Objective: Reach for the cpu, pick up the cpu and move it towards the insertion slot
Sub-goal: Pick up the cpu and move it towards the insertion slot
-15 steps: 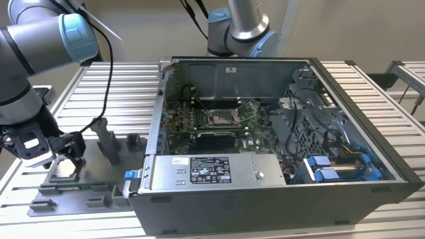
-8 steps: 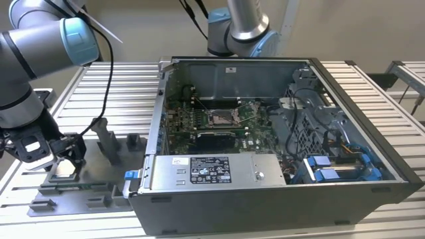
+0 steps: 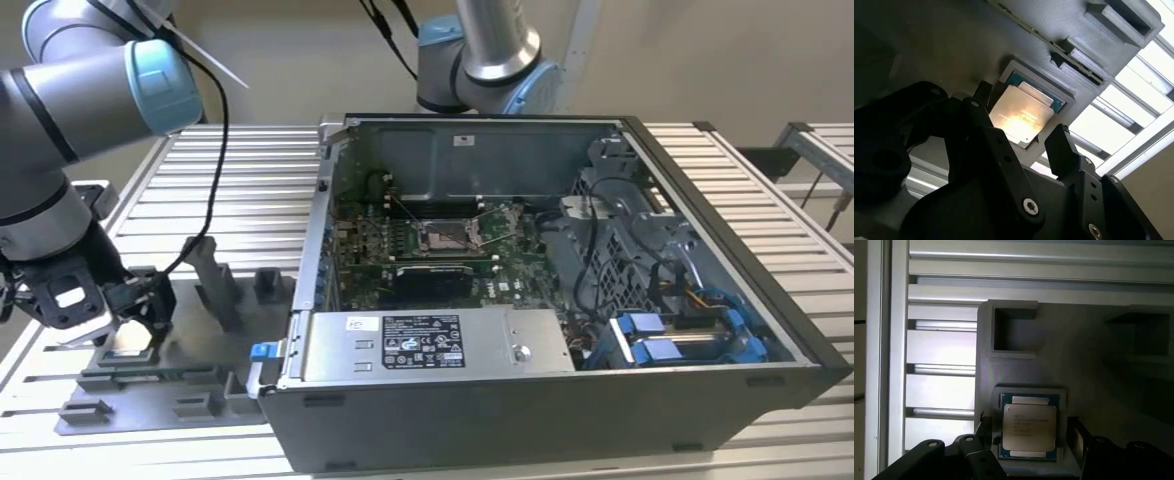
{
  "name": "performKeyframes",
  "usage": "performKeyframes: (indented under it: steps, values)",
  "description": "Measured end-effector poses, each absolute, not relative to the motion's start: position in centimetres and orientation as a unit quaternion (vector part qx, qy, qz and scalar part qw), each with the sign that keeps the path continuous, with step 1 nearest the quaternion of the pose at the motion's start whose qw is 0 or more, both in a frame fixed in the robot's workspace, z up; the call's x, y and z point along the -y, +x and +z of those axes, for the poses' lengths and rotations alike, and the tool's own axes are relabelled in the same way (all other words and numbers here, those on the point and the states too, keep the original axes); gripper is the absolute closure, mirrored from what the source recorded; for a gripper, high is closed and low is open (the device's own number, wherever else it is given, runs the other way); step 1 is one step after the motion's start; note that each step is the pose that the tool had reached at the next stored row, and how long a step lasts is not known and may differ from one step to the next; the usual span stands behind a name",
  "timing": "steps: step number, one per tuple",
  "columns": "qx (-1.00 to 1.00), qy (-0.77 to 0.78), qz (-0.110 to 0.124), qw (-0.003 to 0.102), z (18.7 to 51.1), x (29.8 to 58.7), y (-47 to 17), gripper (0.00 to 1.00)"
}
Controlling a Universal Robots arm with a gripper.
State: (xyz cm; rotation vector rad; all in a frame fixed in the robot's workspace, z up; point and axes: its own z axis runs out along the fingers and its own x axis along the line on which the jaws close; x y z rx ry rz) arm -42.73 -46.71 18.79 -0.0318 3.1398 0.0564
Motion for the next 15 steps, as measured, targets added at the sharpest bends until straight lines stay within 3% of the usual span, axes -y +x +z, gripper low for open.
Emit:
performKeyframes:
  steps: [15]
  values:
    - [-1.0, -0.014, 0.018, 0.001, 18.61, 46.69, -42.7, 0.0]
